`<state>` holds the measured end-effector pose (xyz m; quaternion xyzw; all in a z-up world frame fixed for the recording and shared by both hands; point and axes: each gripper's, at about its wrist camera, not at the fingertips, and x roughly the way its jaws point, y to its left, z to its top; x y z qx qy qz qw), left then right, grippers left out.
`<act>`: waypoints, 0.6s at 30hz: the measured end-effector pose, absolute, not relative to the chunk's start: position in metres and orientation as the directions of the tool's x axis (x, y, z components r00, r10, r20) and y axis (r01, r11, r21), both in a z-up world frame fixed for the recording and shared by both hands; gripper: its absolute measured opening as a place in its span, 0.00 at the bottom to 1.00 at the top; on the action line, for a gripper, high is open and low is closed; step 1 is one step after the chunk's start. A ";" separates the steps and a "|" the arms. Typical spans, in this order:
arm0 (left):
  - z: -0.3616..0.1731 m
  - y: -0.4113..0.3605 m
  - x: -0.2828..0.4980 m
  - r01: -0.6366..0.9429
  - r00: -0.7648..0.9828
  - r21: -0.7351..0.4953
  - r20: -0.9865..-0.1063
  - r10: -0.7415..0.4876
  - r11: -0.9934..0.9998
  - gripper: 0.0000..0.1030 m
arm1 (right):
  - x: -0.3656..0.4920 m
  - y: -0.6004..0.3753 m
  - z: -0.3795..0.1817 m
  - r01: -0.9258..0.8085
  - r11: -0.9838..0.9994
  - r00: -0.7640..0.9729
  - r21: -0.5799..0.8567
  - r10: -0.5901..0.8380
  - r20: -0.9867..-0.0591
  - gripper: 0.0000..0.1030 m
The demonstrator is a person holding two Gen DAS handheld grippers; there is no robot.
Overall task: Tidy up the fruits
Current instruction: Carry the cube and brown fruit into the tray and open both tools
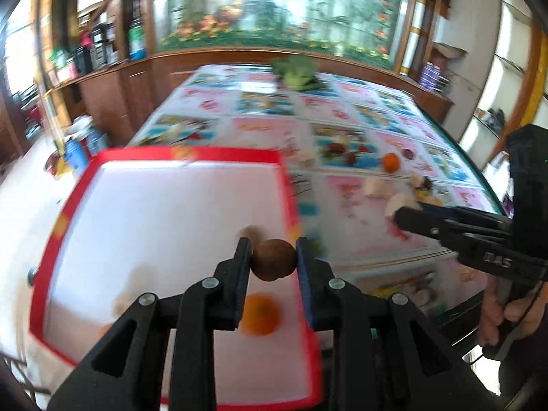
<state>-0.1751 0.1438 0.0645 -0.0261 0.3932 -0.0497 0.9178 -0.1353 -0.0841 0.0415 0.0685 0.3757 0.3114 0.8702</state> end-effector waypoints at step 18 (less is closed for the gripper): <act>0.042 0.210 -0.184 -0.140 0.689 0.011 -0.717 0.106 0.990 0.28 | -0.155 0.046 0.036 -0.704 0.668 0.393 0.241 0.649 -0.652 0.30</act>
